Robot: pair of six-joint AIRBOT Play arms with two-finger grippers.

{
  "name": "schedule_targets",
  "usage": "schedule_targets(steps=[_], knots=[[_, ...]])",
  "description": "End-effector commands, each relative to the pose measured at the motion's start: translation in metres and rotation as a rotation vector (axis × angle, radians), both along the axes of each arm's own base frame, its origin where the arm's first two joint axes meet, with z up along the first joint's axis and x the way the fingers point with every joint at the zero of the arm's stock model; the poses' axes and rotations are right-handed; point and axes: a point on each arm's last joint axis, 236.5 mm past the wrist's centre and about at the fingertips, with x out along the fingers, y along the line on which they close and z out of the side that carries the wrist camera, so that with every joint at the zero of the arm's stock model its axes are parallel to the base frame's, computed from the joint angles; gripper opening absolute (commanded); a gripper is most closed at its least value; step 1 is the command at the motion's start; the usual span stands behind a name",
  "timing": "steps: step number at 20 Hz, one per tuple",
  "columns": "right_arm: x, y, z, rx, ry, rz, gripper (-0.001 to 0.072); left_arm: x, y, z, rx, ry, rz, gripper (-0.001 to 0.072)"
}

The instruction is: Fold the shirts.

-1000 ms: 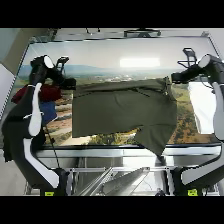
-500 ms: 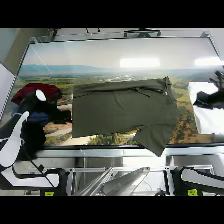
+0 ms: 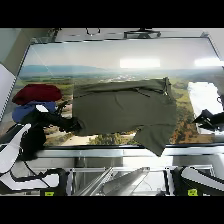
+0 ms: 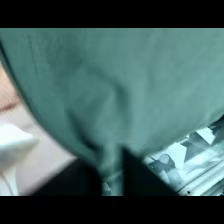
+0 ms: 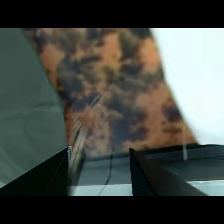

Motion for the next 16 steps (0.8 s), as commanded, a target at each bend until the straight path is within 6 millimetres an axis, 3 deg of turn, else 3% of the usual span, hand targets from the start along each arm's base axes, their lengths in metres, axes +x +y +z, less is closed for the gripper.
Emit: schedule_targets(steps=[1, 6, 10, 13, 14, 15, 16], knots=[[-0.016, 0.038, -0.02, 0.113, 0.032, 0.021, 0.0435, 0.011, -0.011, 0.01, -0.062, -0.048, 0.007, 0.0003], [-0.043, 0.09, -0.057, 0.167, 0.119, 0.062, 0.0435, 0.044, -0.006, 0.026, -0.045, -0.139, 0.011, 0.0004], [-0.037, 0.129, -0.079, 0.18, 0.1, 0.093, 0.0435, 0.059, -0.004, 0.035, -0.037, -0.184, 0.011, 0.0021], [-0.028, 0.153, -0.083, 0.194, 0.083, 0.135, 0.0431, 0.057, 0.001, 0.031, -0.012, -0.183, -0.001, 0.002], [-0.027, 0.159, -0.081, 0.204, 0.074, 0.15, 0.0403, 0.055, 0.004, 0.029, 0.003, -0.178, -0.013, 0.002], [-0.026, 0.166, -0.077, 0.224, 0.058, 0.175, 0.0181, 0.052, 0.008, 0.026, 0.02, -0.168, -0.025, 0.002], [-0.027, 0.169, -0.073, 0.242, 0.051, 0.19, 0.0059, 0.049, 0.012, 0.024, 0.037, -0.157, -0.03, 0.002]])
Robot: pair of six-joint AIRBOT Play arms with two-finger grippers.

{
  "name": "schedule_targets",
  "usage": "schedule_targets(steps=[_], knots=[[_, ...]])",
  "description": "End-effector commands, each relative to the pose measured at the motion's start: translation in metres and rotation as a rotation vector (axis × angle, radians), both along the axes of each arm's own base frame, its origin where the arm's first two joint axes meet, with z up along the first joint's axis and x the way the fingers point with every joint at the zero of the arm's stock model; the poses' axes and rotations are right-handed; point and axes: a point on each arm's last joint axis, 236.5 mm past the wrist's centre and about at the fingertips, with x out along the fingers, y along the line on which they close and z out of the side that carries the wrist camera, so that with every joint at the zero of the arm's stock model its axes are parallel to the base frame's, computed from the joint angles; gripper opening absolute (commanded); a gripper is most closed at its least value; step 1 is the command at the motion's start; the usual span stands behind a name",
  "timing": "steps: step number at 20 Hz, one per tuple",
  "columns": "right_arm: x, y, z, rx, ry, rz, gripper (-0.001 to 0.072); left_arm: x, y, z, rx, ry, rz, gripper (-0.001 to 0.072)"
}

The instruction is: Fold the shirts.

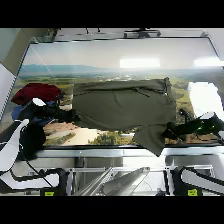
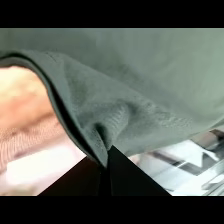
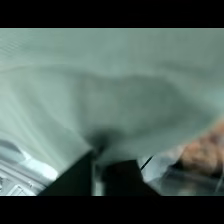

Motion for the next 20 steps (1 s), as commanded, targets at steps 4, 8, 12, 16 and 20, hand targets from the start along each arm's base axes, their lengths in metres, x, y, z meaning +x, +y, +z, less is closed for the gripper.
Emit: schedule_targets(steps=[4, 8, 12, 16, 20], knots=[[0.023, 0.006, 0.038, 0.032, -0.12, 0.073, 0.0016, -0.008, 0.027, -0.004, 0.043, 0.055, 0.044, 0.0019], [0.034, -0.044, 0.059, -0.13, -0.152, 0.003, 0.0016, -0.016, 0.061, -0.008, 0.076, 0.102, 0.108, 0.0011], [0.053, -0.021, 0.081, -0.009, -0.244, -0.022, 0.0016, -0.013, 0.063, -0.006, 0.093, 0.085, 0.08, 0.0012], [0.125, -0.012, 0.147, 0.059, -0.505, -0.074, 0.0017, 0.028, 0.055, 0.039, 0.105, -0.032, 0.007, 0.0012], [0.203, -0.026, 0.193, 0.05, -0.676, -0.118, 0.0017, 0.09, 0.062, 0.085, 0.136, -0.182, 0.037, 0.0012]])
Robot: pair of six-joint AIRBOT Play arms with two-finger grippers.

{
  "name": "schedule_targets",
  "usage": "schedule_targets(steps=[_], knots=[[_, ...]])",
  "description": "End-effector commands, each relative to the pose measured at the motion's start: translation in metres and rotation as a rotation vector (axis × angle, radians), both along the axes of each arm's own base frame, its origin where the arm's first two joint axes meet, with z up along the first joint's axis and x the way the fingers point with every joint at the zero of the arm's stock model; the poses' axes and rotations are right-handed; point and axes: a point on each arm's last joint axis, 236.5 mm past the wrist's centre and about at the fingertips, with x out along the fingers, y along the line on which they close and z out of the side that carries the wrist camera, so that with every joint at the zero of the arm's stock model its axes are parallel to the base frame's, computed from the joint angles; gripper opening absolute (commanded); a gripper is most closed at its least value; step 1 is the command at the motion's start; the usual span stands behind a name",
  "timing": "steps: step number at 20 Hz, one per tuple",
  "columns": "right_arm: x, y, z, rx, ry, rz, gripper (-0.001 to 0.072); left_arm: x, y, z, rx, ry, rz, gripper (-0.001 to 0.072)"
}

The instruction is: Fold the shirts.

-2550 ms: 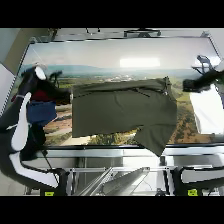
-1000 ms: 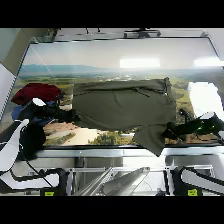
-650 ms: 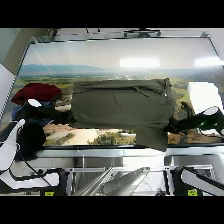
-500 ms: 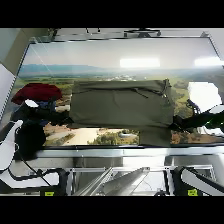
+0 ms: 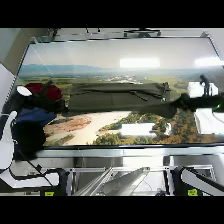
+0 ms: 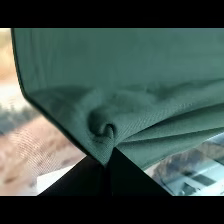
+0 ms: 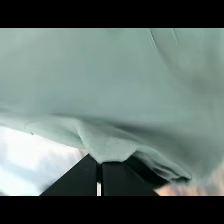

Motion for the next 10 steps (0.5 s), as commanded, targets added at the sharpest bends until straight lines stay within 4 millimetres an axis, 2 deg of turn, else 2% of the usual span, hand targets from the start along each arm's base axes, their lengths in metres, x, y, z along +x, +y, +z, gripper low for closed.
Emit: schedule_targets(steps=[1, 3, 6, 8, 10], knots=[[0.068, -0.005, 0.033, 0.022, -0.135, -0.034, 0.0017, 0.046, 0.006, 0.03, 0.017, -0.082, 0.013, 0.0012], [0.1, -0.004, 0.014, 0.009, -0.136, -0.03, 0.0018, 0.067, 0.003, 0.02, 0.013, -0.07, -0.005, 0.0012], [0.142, -0.006, -0.032, -0.043, -0.153, -0.046, 0.0018, 0.096, -0.01, -0.009, 0.013, -0.059, -0.042, 0.0012], [0.159, -0.009, -0.063, -0.083, -0.164, -0.036, 0.0018, 0.116, -0.016, -0.029, 0.013, -0.056, -0.057, 0.0012], [0.167, -0.013, -0.089, -0.113, -0.162, -0.021, 0.0018, 0.132, -0.019, -0.048, 0.011, -0.049, -0.067, 0.0012]])
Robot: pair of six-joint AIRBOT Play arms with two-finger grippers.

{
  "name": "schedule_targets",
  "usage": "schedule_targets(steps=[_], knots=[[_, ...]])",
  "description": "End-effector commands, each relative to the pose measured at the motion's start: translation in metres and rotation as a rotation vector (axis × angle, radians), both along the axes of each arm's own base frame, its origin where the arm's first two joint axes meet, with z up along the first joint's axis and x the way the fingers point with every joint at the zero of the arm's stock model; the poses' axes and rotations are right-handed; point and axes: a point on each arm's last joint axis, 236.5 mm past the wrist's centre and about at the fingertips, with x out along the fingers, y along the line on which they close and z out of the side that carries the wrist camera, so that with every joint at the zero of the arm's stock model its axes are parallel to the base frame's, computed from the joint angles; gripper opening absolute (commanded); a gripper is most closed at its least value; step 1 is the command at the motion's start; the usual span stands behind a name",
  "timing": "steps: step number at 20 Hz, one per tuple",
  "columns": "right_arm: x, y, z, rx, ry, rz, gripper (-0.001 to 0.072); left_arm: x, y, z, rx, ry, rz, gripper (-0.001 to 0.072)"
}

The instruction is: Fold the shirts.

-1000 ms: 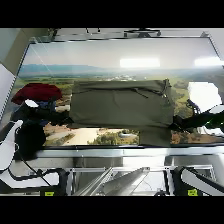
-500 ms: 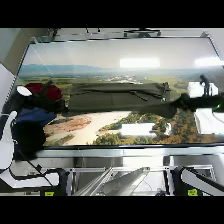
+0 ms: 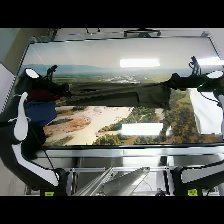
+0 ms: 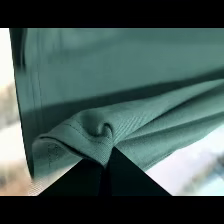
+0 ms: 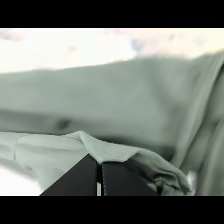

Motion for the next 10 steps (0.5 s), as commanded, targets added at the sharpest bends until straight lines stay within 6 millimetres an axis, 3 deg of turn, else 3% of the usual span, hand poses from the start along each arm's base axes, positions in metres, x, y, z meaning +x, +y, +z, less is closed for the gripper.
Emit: schedule_targets(steps=[1, 4, 7, 8, 9, 10], knots=[[0.025, -0.008, -0.049, -0.068, -0.009, 0.001, 0.0018, 0.026, -0.01, -0.034, -0.008, 0.021, -0.03, 0.0012], [0.019, -0.019, -0.078, -0.151, 0.035, 0.044, 0.0018, 0.03, -0.012, -0.052, -0.021, 0.068, -0.053, 0.0012], [0.013, -0.028, -0.088, -0.216, 0.052, 0.077, 0.0019, 0.027, -0.017, -0.058, -0.037, 0.127, -0.074, 0.0018], [0.014, -0.027, -0.084, -0.216, 0.048, 0.081, 0.0062, 0.026, -0.018, -0.055, -0.041, 0.135, -0.084, 0.0022], [0.015, -0.026, -0.076, -0.212, 0.04, 0.093, 0.021, 0.026, -0.019, -0.048, -0.044, 0.133, -0.095, 0.0024], [0.016, -0.024, -0.061, -0.205, 0.025, 0.118, 0.0362, 0.026, -0.019, -0.038, -0.046, 0.124, -0.104, 0.0126]])
